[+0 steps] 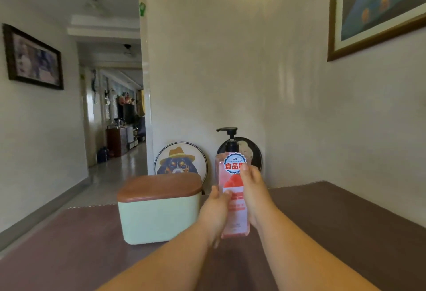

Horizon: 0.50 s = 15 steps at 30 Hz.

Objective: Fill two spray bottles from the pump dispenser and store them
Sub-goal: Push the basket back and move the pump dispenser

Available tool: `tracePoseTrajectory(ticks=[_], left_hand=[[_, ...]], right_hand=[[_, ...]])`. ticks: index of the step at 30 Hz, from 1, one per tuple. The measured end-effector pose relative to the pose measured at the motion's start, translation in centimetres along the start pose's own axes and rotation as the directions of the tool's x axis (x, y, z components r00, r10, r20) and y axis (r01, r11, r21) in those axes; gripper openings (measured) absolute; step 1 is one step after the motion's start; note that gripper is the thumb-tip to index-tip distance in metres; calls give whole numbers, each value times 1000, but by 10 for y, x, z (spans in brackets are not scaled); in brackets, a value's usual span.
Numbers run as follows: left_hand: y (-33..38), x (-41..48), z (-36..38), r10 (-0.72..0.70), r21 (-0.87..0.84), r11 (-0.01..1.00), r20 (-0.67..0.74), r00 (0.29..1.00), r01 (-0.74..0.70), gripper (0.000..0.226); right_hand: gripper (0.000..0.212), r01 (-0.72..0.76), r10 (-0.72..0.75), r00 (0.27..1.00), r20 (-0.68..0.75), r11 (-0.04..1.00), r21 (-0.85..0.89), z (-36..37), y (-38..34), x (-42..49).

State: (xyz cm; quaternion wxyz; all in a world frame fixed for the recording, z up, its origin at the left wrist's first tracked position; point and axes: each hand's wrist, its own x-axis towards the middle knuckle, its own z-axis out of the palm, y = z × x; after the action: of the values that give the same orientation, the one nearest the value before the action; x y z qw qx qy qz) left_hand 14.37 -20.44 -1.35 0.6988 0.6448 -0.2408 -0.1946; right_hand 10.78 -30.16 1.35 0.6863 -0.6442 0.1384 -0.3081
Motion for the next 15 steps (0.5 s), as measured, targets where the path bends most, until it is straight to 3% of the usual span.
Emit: tracePoseTrajectory(ticks=[5, 15], left_hand=[[-9, 63, -22, -19, -76, 997, -46, 999, 15, 26], [-57, 113, -27, -79, -46, 996, -142, 987, 73, 30]], right_hand=[[35, -77, 76, 996, 39, 997, 21, 20, 25, 67], [26, -129, 128, 990, 61, 991, 21, 29, 74, 112]])
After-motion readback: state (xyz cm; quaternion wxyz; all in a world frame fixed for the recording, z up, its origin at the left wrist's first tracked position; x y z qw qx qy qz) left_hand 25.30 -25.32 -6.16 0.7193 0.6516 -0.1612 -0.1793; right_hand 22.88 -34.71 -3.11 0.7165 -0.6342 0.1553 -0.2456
